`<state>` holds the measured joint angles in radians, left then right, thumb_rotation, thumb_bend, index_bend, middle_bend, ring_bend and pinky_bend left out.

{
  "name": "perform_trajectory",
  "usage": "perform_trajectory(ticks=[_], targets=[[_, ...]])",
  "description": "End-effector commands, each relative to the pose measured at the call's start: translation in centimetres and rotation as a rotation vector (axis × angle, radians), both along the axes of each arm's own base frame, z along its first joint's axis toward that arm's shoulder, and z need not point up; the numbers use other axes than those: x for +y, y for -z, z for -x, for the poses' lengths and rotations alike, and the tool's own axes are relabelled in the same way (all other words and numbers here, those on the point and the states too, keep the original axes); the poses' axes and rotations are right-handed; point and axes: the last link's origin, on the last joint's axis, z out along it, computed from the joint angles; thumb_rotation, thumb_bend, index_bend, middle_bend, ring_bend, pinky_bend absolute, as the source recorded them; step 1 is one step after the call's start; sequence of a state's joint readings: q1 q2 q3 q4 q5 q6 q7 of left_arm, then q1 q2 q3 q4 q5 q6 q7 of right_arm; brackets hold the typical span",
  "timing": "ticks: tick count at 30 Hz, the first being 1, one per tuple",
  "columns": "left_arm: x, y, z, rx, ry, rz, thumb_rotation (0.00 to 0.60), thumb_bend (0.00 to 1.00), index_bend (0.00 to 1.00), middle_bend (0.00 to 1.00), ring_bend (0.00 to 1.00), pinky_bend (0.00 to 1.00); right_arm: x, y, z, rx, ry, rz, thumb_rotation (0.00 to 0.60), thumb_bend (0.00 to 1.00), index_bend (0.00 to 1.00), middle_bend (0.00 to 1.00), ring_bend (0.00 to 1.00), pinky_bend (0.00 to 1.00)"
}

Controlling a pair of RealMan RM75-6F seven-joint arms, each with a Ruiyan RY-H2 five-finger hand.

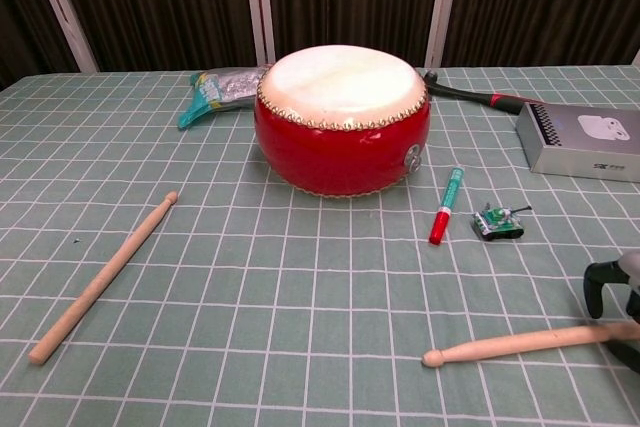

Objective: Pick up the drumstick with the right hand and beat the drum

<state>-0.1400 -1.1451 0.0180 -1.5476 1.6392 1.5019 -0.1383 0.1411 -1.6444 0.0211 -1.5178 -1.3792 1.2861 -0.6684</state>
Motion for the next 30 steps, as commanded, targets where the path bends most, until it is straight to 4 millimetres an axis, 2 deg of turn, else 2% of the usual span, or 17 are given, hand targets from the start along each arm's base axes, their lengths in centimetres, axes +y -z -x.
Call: perform_trajectory(ticks=[1, 6, 14, 20, 25, 30], targets=[[0.0, 0.0, -0.1, -0.001, 0.002, -0.001, 0.600, 0.00, 0.00, 0.00, 0.00, 0.05, 0.0, 0.2, 0.0, 0.002, 0.007, -0.006, 0.600, 0.36, 0.49, 0.95, 1.00, 0.97], [0.0, 0.0, 0.0, 0.000, 0.000, 0.000, 0.600, 0.00, 0.00, 0.00, 0.00, 0.05, 0.0, 0.3, 0.0, 0.005, 0.020, -0.013, 0.600, 0.36, 0.50, 0.95, 1.00, 0.97], [0.0, 0.0, 0.0, -0.005, -0.001, -0.001, 0.600, 0.00, 0.00, 0.00, 0.00, 0.05, 0.0, 0.2, -0.1, -0.014, 0.022, -0.013, 0.600, 0.50, 0.72, 0.95, 1.00, 0.97], [0.0, 0.0, 0.0, -0.008, -0.002, -0.001, 0.600, 0.00, 0.00, 0.00, 0.00, 0.05, -0.1, -0.2, -0.3, -0.037, 0.025, -0.012, 0.600, 0.52, 0.81, 0.95, 1.00, 0.97], [0.0, -0.1, 0.0, -0.009, -0.002, -0.002, 0.600, 0.00, 0.00, 0.00, 0.00, 0.05, -0.7, -1.9, -1.4, -0.110, 0.027, 0.020, 0.600, 0.56, 0.87, 0.95, 1.00, 0.97], [0.0, -0.1, 0.0, -0.008, 0.000, -0.003, 0.600, 0.00, 0.00, 0.00, 0.00, 0.05, -2.0, -5.2, -2.6, -0.182, 0.031, 0.094, 0.600, 0.56, 0.93, 0.96, 1.00, 0.97]])
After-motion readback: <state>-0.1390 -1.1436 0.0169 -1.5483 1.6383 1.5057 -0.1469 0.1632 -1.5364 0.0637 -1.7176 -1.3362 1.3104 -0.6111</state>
